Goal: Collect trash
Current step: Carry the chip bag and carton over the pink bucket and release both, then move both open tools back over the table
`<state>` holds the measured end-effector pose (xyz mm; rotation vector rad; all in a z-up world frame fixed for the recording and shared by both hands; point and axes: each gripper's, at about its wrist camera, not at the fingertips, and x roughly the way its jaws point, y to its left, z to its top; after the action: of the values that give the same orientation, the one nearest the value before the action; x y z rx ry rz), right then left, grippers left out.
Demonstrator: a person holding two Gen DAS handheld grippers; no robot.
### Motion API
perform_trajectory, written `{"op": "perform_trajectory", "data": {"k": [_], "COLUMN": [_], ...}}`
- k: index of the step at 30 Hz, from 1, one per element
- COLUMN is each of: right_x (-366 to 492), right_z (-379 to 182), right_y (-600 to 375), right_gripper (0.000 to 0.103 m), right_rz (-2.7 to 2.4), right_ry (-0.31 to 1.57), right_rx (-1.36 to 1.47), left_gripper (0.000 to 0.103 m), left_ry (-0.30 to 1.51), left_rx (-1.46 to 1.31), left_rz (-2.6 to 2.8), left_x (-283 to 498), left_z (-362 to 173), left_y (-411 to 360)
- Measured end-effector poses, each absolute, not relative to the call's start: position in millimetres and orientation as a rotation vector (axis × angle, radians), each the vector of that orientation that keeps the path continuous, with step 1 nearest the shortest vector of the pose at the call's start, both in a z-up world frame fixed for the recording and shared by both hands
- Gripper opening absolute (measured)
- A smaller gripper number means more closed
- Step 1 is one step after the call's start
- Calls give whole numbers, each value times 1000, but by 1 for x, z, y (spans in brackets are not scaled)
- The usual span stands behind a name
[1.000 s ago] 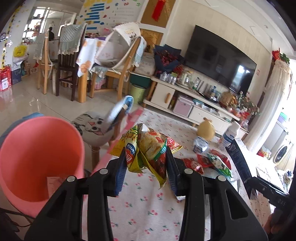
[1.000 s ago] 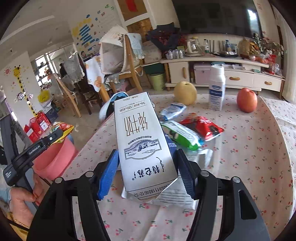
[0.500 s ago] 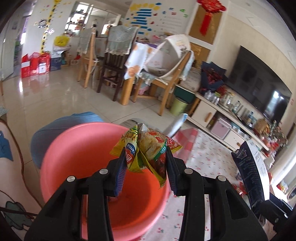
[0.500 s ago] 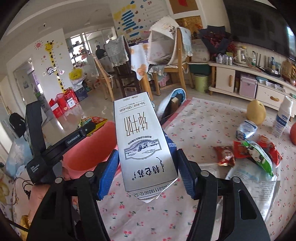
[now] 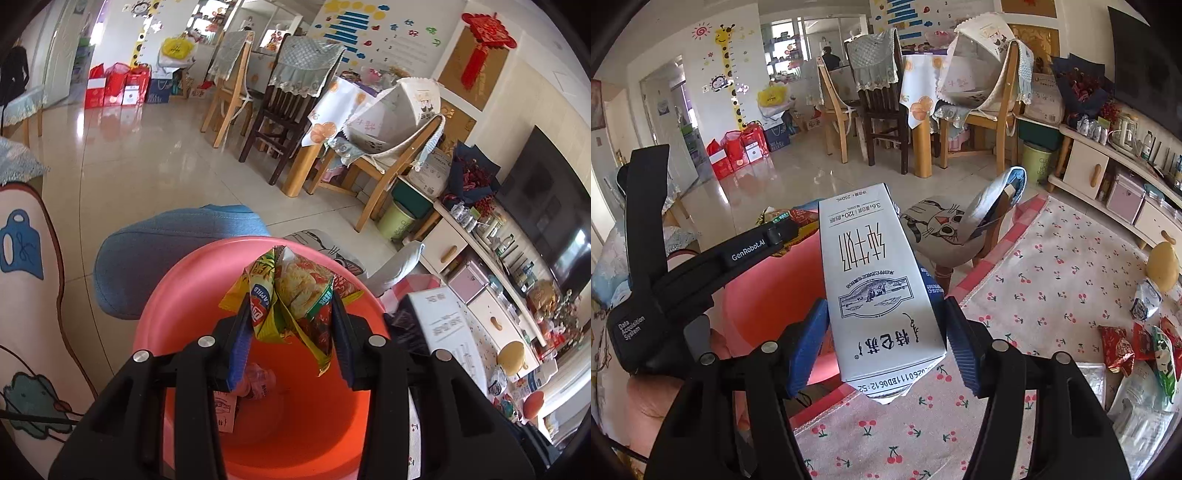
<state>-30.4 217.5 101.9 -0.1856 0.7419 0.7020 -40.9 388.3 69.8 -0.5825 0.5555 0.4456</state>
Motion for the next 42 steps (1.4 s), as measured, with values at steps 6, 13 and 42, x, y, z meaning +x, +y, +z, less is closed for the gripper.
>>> {"op": "perform_trajectory", "data": {"k": [6, 13, 42], "right_x": [-33, -38, -83], "right_z": [85, 83, 88], "right_y": [230, 208, 69], "right_gripper": [83, 90, 93], "right_rz": [684, 617, 387], "right_ry": [725, 693, 629], "right_rx": [-241, -218, -160], "left_gripper": [61, 78, 90], "left_ry": [577, 571, 539], "left_rx": [-594, -564, -90], "left_rz": [500, 523, 371], "left_x": [-38, -38, -25], "left_z": [66, 66, 91], "left_y": [399, 397, 275]}}
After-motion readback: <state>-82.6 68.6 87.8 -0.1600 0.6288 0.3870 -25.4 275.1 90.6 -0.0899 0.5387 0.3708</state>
